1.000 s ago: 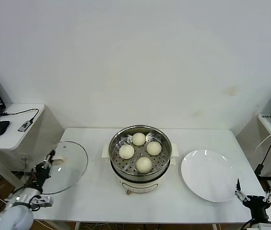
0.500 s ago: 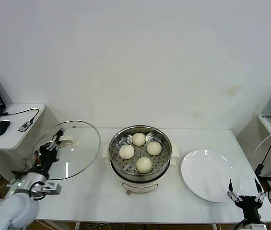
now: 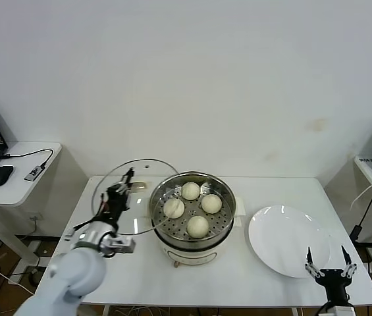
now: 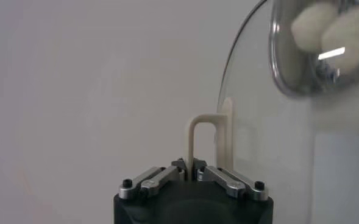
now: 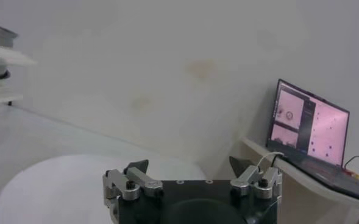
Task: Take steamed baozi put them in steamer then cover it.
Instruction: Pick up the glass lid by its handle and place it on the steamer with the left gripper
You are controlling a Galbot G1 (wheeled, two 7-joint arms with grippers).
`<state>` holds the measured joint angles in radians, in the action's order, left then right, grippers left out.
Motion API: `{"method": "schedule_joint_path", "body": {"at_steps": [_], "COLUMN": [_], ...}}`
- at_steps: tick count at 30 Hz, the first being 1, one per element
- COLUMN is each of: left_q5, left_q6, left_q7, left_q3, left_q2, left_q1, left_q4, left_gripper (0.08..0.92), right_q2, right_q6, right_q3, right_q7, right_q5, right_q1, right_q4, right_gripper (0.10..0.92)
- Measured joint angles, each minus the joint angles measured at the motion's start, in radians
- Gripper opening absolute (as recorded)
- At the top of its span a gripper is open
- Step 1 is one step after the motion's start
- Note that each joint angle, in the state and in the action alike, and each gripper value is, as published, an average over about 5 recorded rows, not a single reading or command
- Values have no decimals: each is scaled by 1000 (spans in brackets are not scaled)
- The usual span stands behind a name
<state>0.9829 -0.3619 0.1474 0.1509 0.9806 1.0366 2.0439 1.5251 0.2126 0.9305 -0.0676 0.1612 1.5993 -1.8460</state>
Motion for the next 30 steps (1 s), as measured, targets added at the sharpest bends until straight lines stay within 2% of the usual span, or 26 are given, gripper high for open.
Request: {"method": "schedule_joint_path", "body": {"at_steps": [12, 21, 30], "left_q5": [153, 207, 241], "left_q6": [-45, -54, -50], "left_q7": [86, 103, 104], "left_q3": [-206, -282, -305], "left_q2": [132, 197, 228], "left_q1": [-155, -192, -200], "left_q4": [-87, -153, -199], "left_gripper": [140, 140, 140], "right_q2": [2, -2, -4], "right_q6": [-3, 1, 4], "right_q3": [-17, -18, -22], "right_q7": [1, 0, -1], "right_q5": [24, 26, 28], "right_q1": [-10, -9, -14], "right_q4": [17, 27, 39], "right_gripper": [823, 823, 823]}}
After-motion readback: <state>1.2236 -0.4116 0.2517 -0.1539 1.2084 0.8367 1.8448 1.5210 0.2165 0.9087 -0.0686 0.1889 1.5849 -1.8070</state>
